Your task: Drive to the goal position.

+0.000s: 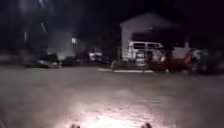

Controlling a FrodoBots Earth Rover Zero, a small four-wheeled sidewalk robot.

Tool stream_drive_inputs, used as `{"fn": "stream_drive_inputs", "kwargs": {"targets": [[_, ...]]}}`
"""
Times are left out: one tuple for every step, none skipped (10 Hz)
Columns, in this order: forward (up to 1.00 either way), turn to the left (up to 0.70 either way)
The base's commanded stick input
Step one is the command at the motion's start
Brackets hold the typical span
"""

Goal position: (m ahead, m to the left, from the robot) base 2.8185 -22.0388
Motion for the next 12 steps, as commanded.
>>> {"fn": "stream_drive_inputs", "kwargs": {"targets": [[0.00,-0.85],[0.00,-0.85],[0.00,-0.85],[0.00,-0.85],[0.00,-0.85],[0.00,-0.85],[0.00,-0.85],[0.00,-0.85],[0.00,-0.85],[0.00,-0.85],[0.00,-0.85],[0.00,-0.85]]}}
